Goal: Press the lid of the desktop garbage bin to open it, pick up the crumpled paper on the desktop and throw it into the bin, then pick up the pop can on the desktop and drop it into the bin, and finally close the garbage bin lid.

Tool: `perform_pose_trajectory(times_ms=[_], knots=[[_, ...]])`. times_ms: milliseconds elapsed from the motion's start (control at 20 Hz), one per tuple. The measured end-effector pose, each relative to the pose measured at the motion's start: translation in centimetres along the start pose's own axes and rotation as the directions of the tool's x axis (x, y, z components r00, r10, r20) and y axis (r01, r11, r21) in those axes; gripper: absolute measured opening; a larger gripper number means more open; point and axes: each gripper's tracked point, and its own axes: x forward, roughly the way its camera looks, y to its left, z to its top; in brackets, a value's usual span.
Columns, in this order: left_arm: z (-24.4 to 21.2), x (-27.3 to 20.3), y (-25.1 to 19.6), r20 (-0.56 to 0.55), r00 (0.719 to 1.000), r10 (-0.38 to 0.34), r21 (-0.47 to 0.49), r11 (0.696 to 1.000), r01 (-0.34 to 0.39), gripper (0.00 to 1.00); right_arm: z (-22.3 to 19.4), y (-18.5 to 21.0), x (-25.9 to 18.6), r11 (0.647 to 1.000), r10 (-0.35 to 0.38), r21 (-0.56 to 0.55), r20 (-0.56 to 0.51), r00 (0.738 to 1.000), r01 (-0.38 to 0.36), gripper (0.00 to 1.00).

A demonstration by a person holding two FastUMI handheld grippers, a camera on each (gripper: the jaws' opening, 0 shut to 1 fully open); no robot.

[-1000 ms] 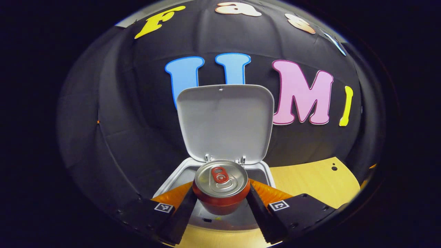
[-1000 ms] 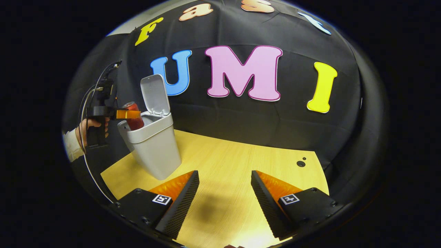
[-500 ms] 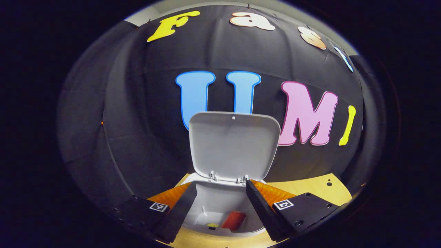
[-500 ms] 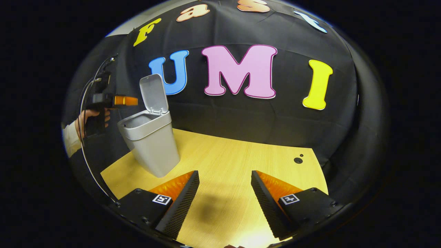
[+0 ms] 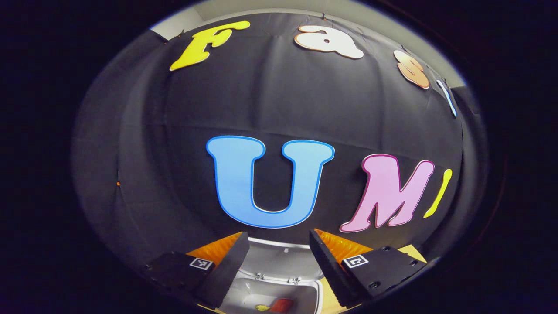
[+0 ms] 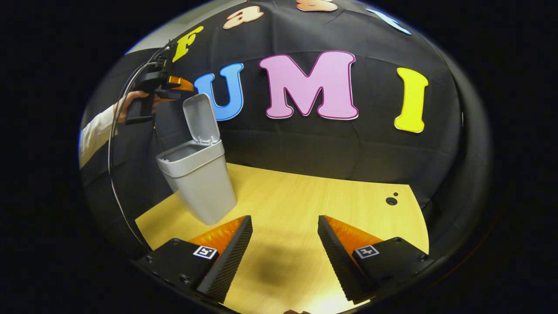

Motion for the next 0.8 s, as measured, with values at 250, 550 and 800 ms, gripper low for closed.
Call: perform_pose_trajectory(times_ms=[250,550,800], knots=[[-1.1,4.2,-1.1,-0.052,0.998,-0.028,0.154,0.987,0.035,0.92,-0.6,-1.7,-1.3,0.999,-0.036,0.026,0.012,0.999,0.036,0.97],[-3.9,3.3,-1.1,-0.178,0.984,-0.034,0.169,0.983,0.065,0.94,-0.5,-2.7,-2.6,0.996,-0.078,0.039,0.023,0.997,0.077,0.98],[-6.8,-2.1,-0.3,-0.249,0.966,-0.07,0.166,0.98,0.114,0.94,-0.2,-1.5,-2.8,0.996,-0.077,0.037,0.032,0.997,0.076,0.98]])
